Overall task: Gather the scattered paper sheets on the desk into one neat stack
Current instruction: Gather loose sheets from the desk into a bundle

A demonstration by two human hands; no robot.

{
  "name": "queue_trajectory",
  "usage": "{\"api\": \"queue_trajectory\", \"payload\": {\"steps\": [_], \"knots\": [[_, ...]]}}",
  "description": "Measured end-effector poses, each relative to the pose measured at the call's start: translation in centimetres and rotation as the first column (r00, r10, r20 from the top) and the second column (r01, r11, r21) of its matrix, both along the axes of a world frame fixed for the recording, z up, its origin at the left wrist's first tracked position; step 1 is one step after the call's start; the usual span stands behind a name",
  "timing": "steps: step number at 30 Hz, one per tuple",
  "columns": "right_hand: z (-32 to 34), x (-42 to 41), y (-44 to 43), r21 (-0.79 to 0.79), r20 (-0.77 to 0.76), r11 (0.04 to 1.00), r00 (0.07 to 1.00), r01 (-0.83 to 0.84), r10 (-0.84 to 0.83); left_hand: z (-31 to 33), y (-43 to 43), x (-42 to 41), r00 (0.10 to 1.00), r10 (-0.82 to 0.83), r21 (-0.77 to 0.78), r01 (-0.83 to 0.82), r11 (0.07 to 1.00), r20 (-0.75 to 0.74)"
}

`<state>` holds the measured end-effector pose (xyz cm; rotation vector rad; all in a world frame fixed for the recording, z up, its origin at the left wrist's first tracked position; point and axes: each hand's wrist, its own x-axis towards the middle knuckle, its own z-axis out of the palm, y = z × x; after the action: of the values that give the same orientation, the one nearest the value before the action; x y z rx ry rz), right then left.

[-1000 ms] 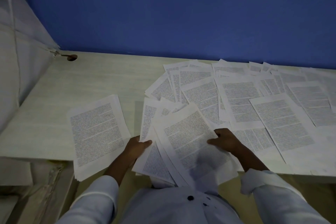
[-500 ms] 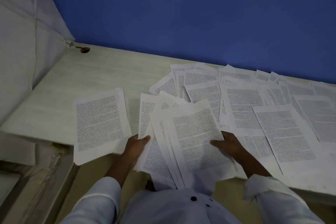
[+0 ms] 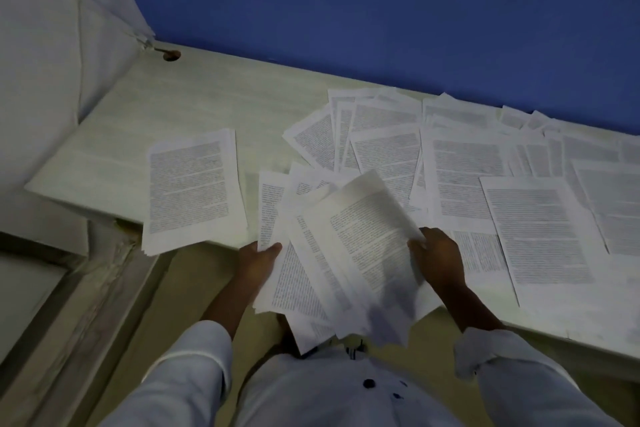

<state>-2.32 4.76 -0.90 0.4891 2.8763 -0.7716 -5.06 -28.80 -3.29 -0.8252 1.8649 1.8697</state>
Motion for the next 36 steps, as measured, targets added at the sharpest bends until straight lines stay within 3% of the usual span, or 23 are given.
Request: {"api": "queue_trajectory", "payload": {"steps": [4,7,11,17,20,23,24,26,29,32,36], "knots": [[-0.3,0.1,-0.2,-0.151,0.116,0.988,0.992,-0.023,0.041,0.1,0.7,2.0,1.0,-0.009,0.111,0.006,0.994,0.029],[-1.2,-0.3,-1.1,-0.115,0.134,0.992,0.988,-0.054,0.07,-1.0,1.6,3.2,0.988,-0.134,0.246,0.113,0.963,0.071],[-1.2,-0.6,-2.6,-0.041,0.167,0.996,0.983,-0.074,0.08,-0.9,2.9,4.7,0.989,-0.121,0.266,0.096,0.959,0.08],[-3.6,-0.7,-0.9,-0.246,0.257,0.969,0.962,-0.032,0.097,0.6,2.5,5.3,0.986,-0.152,0.488,0.102,0.867,0.065],[-2.0,-0.3,-1.5,-0.238,0.211,0.969,0.97,-0.068,0.12,0.8,3.6,4.9,0.981,-0.182,0.474,0.132,0.871,0.061],[-1.4,0.8,-2.8,0.07,0.159,0.974,0.967,-0.215,0.202,0.4,5.0,4.3,0.978,-0.206,0.352,0.184,0.918,0.028],[-1.6,1.3,-3.4,0.109,0.135,0.954,0.954,-0.281,0.266,0.2,5.4,4.2,0.978,-0.206,0.312,0.191,0.931,0.018],[-1.0,2.2,-4.9,-0.037,0.099,0.929,0.923,-0.369,0.371,-0.1,6.1,4.1,0.983,-0.186,0.245,0.177,0.953,0.013],[-0.6,2.5,-7.3,-0.251,0.098,0.905,0.921,-0.344,0.378,-0.3,7.0,4.1,0.993,-0.115,0.195,0.115,0.974,-0.01],[-1.0,2.0,-8.5,-0.222,0.163,0.898,0.894,-0.379,0.417,-0.1,7.4,3.8,0.996,-0.077,0.221,0.083,0.972,-0.035],[-1.2,2.0,-9.3,-0.124,0.239,0.917,0.885,-0.38,0.399,0.7,7.7,3.8,0.988,-0.155,0.294,0.152,0.943,-0.015]]}}
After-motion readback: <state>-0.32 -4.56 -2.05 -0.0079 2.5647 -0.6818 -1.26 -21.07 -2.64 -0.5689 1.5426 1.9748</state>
